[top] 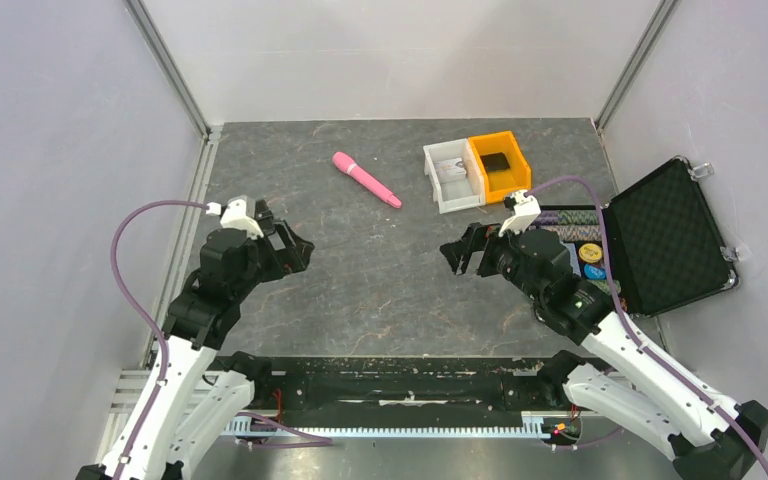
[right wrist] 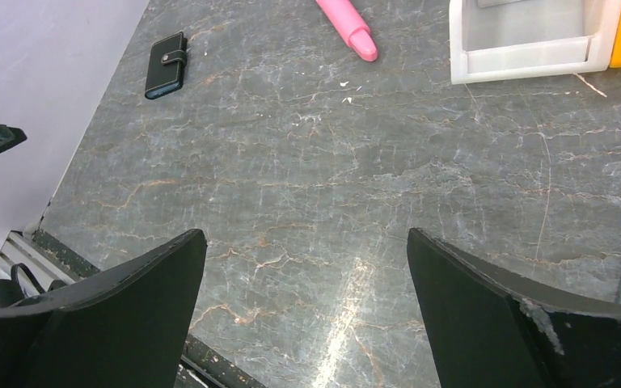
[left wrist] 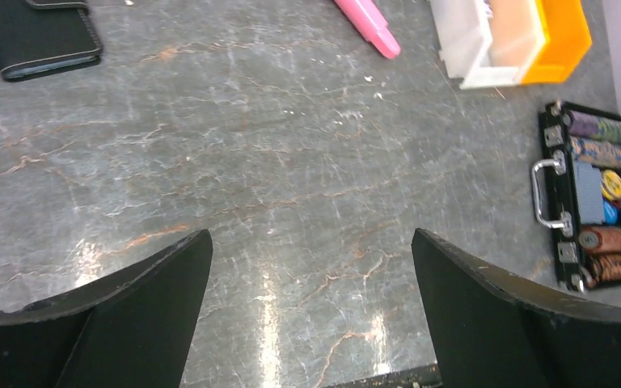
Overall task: Take the credit cards out of the card holder
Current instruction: Move the card holder to the corner of the board.
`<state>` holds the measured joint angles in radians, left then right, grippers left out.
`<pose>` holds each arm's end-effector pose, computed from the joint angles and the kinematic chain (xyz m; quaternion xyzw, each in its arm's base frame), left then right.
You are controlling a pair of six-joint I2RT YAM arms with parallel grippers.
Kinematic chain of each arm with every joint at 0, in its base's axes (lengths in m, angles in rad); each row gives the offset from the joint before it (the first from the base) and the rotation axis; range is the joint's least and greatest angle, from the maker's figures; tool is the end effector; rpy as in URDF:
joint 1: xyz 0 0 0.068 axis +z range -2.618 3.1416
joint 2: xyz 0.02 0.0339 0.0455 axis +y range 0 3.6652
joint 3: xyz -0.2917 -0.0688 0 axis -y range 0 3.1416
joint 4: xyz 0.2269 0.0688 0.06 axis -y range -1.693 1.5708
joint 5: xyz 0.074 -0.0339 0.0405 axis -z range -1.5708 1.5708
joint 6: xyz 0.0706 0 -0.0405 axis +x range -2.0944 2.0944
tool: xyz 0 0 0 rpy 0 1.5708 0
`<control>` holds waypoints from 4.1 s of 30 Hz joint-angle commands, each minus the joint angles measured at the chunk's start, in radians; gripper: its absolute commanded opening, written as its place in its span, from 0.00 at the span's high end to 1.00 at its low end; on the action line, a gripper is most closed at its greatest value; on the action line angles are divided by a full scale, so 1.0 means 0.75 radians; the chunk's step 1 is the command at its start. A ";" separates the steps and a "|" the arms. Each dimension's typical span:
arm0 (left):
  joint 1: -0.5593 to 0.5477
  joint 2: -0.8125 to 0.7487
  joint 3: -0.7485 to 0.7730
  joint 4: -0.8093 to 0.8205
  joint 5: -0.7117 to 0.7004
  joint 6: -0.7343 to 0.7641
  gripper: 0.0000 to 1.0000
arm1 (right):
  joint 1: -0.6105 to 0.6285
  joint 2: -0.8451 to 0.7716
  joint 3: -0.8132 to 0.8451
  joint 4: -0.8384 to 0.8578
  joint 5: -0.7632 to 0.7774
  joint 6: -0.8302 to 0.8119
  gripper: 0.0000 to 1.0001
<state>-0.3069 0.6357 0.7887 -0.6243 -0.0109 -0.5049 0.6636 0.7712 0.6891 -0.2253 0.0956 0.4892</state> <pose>0.1234 -0.0383 0.3149 -0.0871 0.8482 -0.2020 0.4818 0.1455 0.1052 0.3143 -0.0421 0.8055 0.2891 0.5156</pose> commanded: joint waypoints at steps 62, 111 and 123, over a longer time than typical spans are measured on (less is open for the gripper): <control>0.628 1.848 0.878 0.083 0.045 -0.022 0.24 | -0.001 -0.170 0.047 0.042 -0.136 -0.088 0.04; -0.086 0.795 -0.102 0.295 0.019 -0.412 0.36 | -0.001 0.163 -0.139 0.186 -0.224 -0.112 0.43; 0.224 1.001 -0.160 0.492 0.471 -0.388 0.42 | 0.085 0.887 0.229 0.427 -0.346 -0.170 0.52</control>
<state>-0.1364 1.3186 0.6643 -0.3313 0.2245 -0.8207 0.7174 1.3548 0.7654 -0.0135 -0.1207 0.3878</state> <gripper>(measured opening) 0.599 0.486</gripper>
